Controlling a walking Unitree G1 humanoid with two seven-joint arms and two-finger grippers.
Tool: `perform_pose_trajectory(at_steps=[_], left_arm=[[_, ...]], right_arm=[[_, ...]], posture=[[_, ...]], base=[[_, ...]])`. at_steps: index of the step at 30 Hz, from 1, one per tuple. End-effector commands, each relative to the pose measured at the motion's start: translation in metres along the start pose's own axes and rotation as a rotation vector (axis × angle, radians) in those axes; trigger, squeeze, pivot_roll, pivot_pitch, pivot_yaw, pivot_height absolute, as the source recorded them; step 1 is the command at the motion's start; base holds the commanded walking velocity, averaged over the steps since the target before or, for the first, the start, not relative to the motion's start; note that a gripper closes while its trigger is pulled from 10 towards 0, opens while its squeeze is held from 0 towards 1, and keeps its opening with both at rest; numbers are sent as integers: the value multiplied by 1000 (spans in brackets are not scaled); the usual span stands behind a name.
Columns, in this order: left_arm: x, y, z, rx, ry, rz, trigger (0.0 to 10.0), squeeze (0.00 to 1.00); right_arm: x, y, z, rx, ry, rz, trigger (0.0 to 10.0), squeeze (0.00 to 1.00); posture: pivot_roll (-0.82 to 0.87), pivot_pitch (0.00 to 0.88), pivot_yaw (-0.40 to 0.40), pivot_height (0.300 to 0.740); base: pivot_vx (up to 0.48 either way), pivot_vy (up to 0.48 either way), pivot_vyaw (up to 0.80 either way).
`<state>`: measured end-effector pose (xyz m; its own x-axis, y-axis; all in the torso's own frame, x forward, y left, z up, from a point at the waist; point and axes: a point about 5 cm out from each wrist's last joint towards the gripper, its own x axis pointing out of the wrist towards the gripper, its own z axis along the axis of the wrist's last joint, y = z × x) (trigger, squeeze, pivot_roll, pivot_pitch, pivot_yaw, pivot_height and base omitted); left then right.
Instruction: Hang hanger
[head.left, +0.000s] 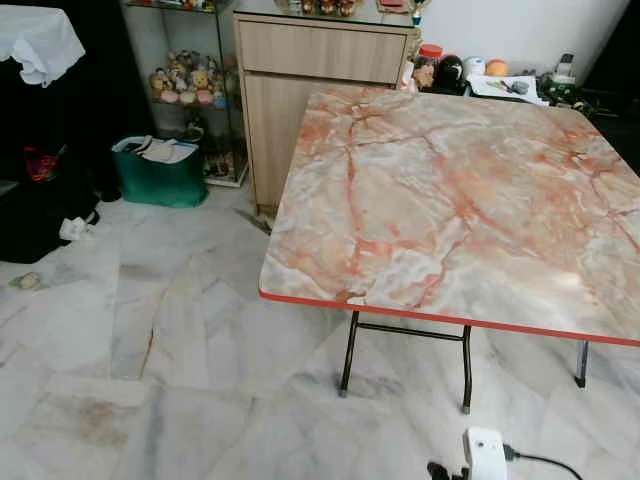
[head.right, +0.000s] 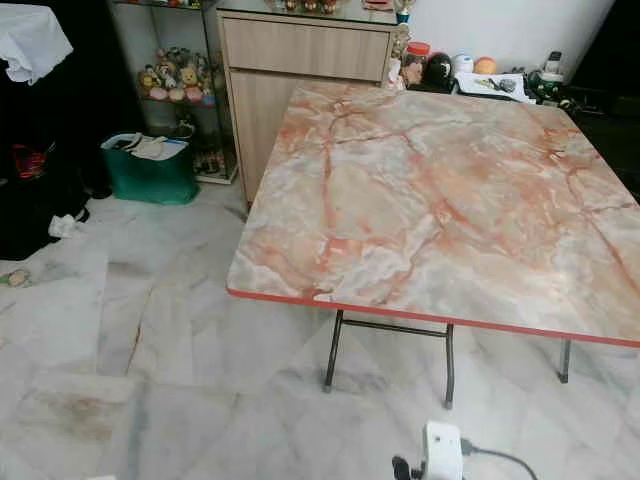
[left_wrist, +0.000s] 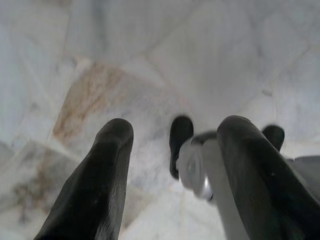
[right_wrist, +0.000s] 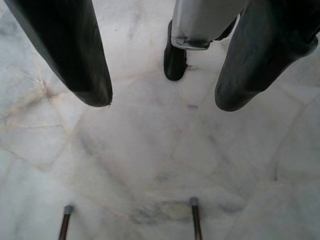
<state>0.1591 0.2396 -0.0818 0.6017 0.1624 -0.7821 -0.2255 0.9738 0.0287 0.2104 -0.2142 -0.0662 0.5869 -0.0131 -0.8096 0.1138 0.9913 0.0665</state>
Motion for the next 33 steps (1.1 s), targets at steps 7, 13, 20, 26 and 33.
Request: perform_pose_trajectory(at_steps=[7, 13, 20, 26, 33], left_arm=[[-2, 8, 14, -10, -135, 45, 10000, 0], [-1, 5, 37, -15, -265, 26, 10000, 0], [-2, -6, 51, 11, -364, -49, 10000, 0], [-7, -5, 61, 24, -459, -93, 10000, 0], [-14, -3, 64, 61, -530, -142, 10000, 0]], right_arm=[[-1, -2, -1, 29, 2, -1, 10000, 0], [0, 0, 0, 52, -14, 9, 10000, 0], [0, 2, 7, 80, -95, 20, 10000, 0], [-2, 5, 16, 122, -213, 39, 10000, 0], [-2, 7, 17, 104, -241, 41, 10000, 0]], posture=[[165, 91, -68, 740], [174, 96, -71, 740], [175, 87, -61, 740], [164, 76, -49, 740], [155, 58, -40, 740]], base=[[0, 0, 0], [0, 0, 0], [0, 0, 0], [0, 0, 0], [0, 0, 0]])
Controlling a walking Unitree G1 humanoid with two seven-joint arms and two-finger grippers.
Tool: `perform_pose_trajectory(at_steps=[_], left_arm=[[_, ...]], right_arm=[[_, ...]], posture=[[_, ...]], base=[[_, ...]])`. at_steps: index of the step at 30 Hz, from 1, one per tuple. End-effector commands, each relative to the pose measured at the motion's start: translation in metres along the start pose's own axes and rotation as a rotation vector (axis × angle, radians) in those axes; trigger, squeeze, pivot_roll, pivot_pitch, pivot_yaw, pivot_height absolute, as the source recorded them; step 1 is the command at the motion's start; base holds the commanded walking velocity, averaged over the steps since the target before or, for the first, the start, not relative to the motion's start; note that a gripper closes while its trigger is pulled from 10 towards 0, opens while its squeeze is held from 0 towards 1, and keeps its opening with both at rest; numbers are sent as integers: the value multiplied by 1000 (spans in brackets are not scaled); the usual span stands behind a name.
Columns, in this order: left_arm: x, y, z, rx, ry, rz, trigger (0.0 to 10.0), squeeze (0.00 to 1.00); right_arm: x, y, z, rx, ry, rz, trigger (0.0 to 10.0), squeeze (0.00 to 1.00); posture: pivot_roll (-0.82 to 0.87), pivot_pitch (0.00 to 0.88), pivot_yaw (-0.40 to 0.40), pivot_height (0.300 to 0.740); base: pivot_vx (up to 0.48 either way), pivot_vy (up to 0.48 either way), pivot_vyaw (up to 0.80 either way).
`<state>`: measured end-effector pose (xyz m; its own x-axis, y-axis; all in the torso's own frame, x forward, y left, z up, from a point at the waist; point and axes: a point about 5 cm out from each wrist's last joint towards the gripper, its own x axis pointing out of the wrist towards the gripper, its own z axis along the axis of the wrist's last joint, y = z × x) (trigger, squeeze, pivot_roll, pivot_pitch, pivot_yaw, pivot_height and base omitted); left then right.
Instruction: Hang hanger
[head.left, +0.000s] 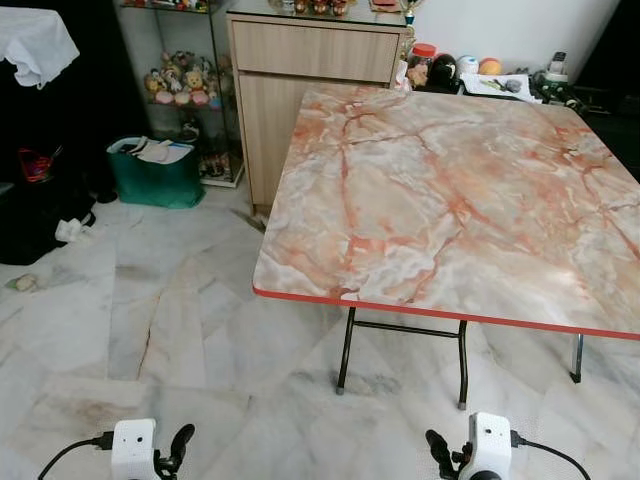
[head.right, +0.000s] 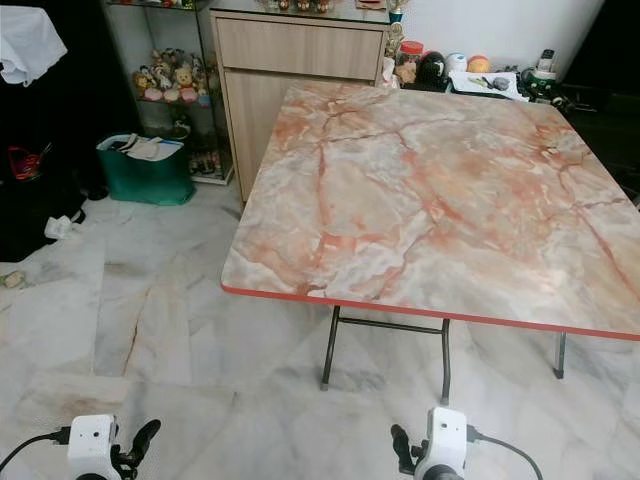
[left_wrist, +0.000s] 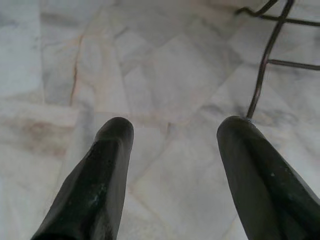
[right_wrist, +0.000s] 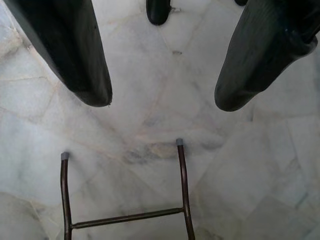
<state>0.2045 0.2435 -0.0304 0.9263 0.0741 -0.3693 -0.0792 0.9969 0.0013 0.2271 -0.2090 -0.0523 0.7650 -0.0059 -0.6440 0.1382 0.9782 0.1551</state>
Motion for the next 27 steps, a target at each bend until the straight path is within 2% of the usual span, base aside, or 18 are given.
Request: perform_pose_trajectory(at_steps=[1, 6, 9, 15, 20, 27], left_arm=[[-4, 1, -2, -7, -9, -3, 10000, 0], [-9, 0, -1, 3, -35, -28, 10000, 0], [-15, 0, 1, -4, -61, -34, 10000, 0], [-21, 1, -3, 0, -54, -32, 10000, 0], [-23, -5, -4, 9, -55, -53, 10000, 0], [-25, -9, -4, -3, -56, -59, 10000, 0]], right_arm=[[-1, -1, -3, 23, -2, -10, 10000, 0], [-1, 0, -6, 0, 10, -22, 10000, 0], [-1, 1, -6, 18, 5, -15, 10000, 0], [-1, 0, -6, -3, 2, -50, 10000, 0], [-2, -3, -1, -59, -47, -92, 10000, 0], [-4, -5, 1, -28, -96, -118, 10000, 0]], posture=[[155, 58, -40, 740], [142, 50, -36, 740], [146, 39, -34, 740], [154, 15, -32, 740], [155, 2, -34, 740], [140, 0, -38, 740]], base=[[0, 0, 0], [0, 0, 0], [0, 0, 0], [0, 0, 0], [0, 0, 0], [0, 0, 0]])
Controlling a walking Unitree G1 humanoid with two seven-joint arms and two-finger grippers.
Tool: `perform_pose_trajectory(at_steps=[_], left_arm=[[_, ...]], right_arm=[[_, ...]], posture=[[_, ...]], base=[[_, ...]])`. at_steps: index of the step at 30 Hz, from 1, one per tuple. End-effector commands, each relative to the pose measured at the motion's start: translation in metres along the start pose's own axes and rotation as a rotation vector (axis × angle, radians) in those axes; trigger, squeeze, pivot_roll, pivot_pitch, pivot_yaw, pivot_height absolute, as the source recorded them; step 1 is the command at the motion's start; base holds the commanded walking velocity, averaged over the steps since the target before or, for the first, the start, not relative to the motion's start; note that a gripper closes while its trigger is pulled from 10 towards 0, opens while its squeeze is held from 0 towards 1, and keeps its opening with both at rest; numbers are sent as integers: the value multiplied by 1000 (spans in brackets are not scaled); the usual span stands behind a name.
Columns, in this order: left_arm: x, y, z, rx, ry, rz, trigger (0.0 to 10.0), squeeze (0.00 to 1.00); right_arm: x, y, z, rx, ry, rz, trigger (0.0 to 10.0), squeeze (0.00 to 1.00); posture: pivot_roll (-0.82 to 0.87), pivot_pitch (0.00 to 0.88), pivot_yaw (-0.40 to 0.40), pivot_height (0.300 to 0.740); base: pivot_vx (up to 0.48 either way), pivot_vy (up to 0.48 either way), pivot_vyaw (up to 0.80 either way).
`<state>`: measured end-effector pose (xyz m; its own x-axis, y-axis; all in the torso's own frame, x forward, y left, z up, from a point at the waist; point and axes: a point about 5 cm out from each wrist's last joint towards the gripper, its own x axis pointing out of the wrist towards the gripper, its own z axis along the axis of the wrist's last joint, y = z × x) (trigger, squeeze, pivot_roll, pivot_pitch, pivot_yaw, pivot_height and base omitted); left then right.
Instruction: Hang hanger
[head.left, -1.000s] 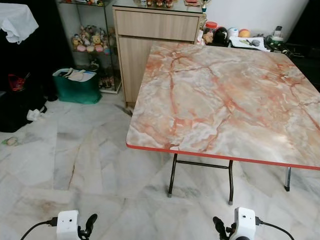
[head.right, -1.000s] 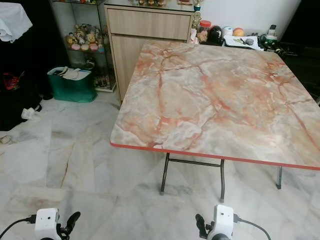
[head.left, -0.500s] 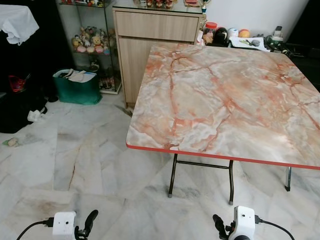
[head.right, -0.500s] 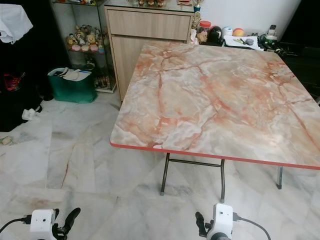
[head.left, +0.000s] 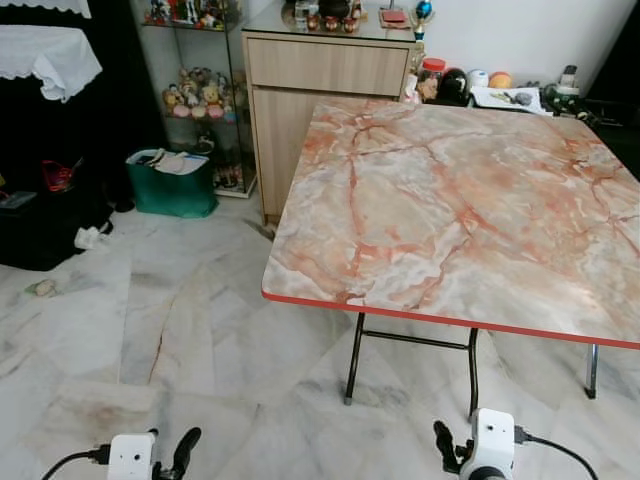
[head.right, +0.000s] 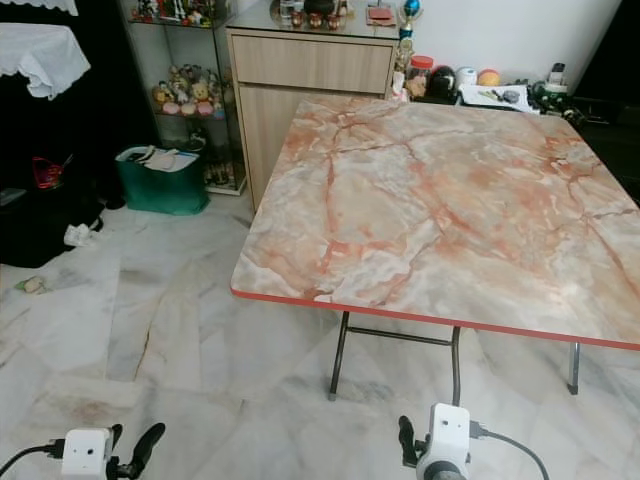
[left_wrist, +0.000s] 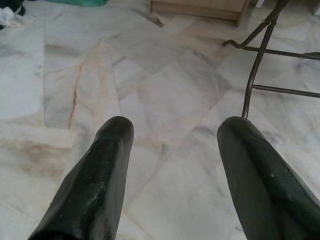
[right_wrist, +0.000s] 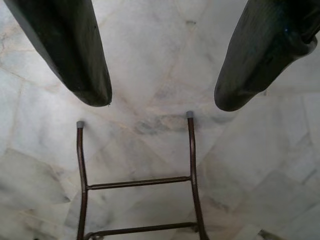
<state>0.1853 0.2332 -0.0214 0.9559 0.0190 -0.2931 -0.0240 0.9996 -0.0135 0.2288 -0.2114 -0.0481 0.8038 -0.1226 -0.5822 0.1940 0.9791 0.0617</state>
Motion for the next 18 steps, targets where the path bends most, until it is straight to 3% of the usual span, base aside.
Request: perform_pose_trajectory(at_steps=[1, 7, 10, 13, 14, 15, 16, 18], left_arm=[[-3, -1, -5, -11, 26, -5, 10000, 0], [-1, -7, -3, -10, 27, -32, 10000, 0], [-1, -7, 0, -6, 17, -49, 10000, 0], [-2, -5, -1, 0, 32, -56, 10000, 0], [-2, -4, -2, 3, 37, -57, 10000, 0], [-2, -4, -2, 3, 37, -57, 10000, 0], [-2, -4, -2, 3, 38, -59, 10000, 0], [-2, -4, -2, 2, 39, -60, 10000, 0]], right_arm=[[-2, -3, -3, 16, -10, -14, 10000, 0], [-2, -3, -1, -22, -22, -3, 10000, 0], [-2, -2, 2, -87, -41, 15, 10000, 0], [-2, -2, 2, -76, -47, 5, 10000, 0], [-13, -7, 3, -81, -186, 24, 10000, 0], [-13, -7, 3, -81, -186, 24, 10000, 0], [-45, -15, 11, -99, -417, 47, 10000, 0], [-69, -18, 23, -98, -518, 45, 10000, 0]], posture=[[138, 0, -38, 740], [137, 0, -38, 740], [133, 0, -39, 740], [130, 0, -39, 740], [130, 0, -39, 740], [130, 0, -39, 740], [128, 0, -40, 740], [126, 6, -42, 740]], base=[[0, 0, 0], [0, 0, 0], [0, 0, 0], [0, 0, 0], [0, 0, 0], [0, 0, 0], [0, 0, 0], [0, 0, 0]])
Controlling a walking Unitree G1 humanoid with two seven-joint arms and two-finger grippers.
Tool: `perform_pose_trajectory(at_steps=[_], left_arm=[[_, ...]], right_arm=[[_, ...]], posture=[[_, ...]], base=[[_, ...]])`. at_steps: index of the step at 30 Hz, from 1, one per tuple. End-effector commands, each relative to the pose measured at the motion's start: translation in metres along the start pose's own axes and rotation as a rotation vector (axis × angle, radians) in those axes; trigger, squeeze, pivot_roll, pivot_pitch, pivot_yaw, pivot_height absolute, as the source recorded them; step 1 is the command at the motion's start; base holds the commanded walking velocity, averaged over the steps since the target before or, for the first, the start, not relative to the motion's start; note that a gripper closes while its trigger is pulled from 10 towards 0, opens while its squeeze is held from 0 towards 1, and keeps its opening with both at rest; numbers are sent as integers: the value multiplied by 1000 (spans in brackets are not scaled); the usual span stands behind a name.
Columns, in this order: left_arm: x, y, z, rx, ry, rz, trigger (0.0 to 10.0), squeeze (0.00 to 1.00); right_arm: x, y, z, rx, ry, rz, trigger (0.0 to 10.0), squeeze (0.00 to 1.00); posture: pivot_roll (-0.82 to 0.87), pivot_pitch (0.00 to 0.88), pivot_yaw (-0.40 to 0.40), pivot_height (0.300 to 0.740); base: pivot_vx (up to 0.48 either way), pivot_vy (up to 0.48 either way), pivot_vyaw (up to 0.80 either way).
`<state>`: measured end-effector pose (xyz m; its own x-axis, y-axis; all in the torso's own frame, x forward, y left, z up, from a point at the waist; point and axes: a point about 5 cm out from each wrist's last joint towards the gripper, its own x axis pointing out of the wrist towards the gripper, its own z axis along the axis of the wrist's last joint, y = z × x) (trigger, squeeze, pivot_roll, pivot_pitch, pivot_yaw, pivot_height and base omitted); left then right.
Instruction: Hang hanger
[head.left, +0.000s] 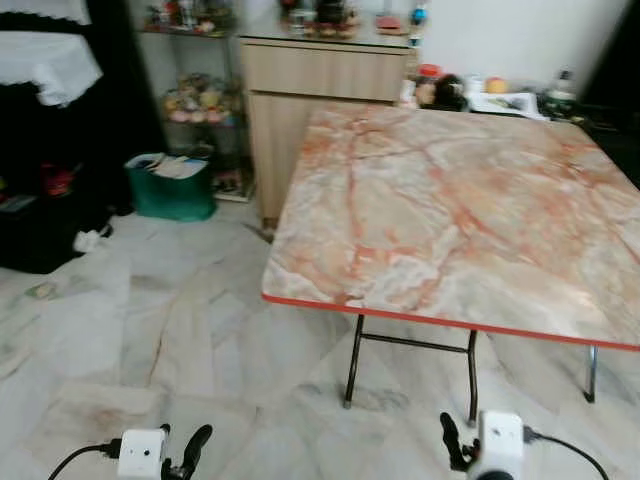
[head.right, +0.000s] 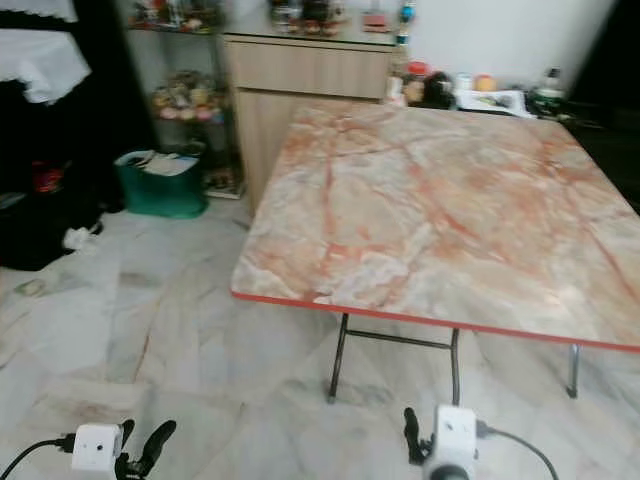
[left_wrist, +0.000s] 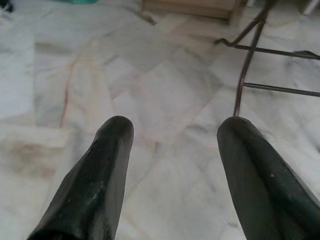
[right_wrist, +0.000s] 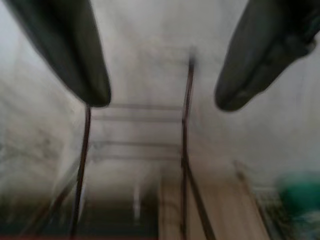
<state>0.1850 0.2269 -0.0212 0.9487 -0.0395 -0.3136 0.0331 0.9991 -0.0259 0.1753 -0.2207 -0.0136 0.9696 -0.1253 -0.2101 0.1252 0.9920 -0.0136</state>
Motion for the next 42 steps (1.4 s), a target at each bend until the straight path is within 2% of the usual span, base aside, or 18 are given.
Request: perform_pose_trajectory(at_steps=[1, 6, 7, 12, 14, 15, 16, 18, 20, 21, 24, 25, 30, 33, 35, 38, 40, 42], left_arm=[[-2, 2, -2, -4, 17, -2, 10000, 0], [-2, 3, -3, -9, 24, 1, 10000, 0], [-2, 3, -3, -9, 24, 1, 10000, 0], [0, -2, -8, -12, 65, -17, 10000, 0], [0, -2, -13, -11, 94, -19, 10000, 0], [0, -2, -19, -22, 132, -11, 10000, 0], [0, -2, -19, -22, 132, -11, 10000, 0], [-1, 0, -26, -31, 177, 10, 10000, 0], [-2, 2, -31, -37, 209, 27, 10000, 0], [-3, 4, -38, -49, 260, 45, 10000, 0], [-7, 8, -49, -45, 350, 72, 10000, 0], [-7, 8, -49, -45, 350, 72, 10000, 0], [-14, 10, -65, -43, 479, 104, 10000, 0], [-15, 7, -68, -35, 511, 96, 10000, 0], [-13, 5, -68, -38, 513, 98, 10000, 0], [-12, 2, -69, -34, 524, 97, 10000, 0], [-12, 1, -71, -30, 543, 95, 10000, 0], [-12, 1, -71, -33, 550, 103, 10000, 0]], right_arm=[[0, -4, 29, 3, -125, 0, 10000, 0], [-7, 3, 59, 2, -202, -33, 10000, 0], [-7, 3, 59, 2, -202, -33, 10000, 0], [-12, 2, 22, 48, 34, -86, 10000, 0], [-9, 1, 6, 110, 115, -110, 10000, 0], [-7, 1, -9, 155, 201, -134, 10000, 0], [-7, 1, -9, 155, 201, -134, 10000, 0], [-6, 2, -26, 184, 303, -144, 10000, 0], [-4, 1, -35, 153, 352, -137, 10000, 0], [-2, 3, -46, 139, 414, -112, 10000, 0], [-2, 3, -57, 94, 500, -49, 10000, 0], [-2, 3, -57, 94, 500, -49, 10000, 0], [-10, -2, -73, 45, 623, -17, 10000, 0], [-7, -6, -72, 44, 621, -49, 10000, 0], [-1, -6, -69, 87, 608, -93, 10000, 0], [3, 1, -69, 110, 619, -76, 10000, 0], [6, 14, -69, 111, 627, -21, 10000, 0], [6, 12, -70, 109, 634, -33, 10000, 0]], posture=[[126, 6, -42, 740], [117, 19, -43, 740], [117, 19, -43, 740], [128, 27, -51, 740], [132, 32, -50, 740], [131, 34, -53, 740], [131, 34, -53, 740], [139, 34, -51, 740], [142, 42, -50, 740], [146, 41, -49, 740], [148, 47, -50, 740], [148, 47, -50, 740], [128, 53, -50, 740], [114, 61, -55, 740], [110, 65, -53, 740], [104, 70, -54, 740], [102, 76, -54, 740], [99, 78, -54, 740]], base=[[0, 0, 0], [0, 0, 0], [0, 0, 0], [0, 0, 0], [0, 0, 0], [0, 0, 0], [0, 0, 0], [0, 0, 0], [0, 0, 0], [0, 0, 0], [0, 0, 0], [0, 0, 0], [0, -58, 0], [0, -305, 0], [0, -390, 0], [0, -416, 0], [0, -428, -581], [0, -429, -772]])
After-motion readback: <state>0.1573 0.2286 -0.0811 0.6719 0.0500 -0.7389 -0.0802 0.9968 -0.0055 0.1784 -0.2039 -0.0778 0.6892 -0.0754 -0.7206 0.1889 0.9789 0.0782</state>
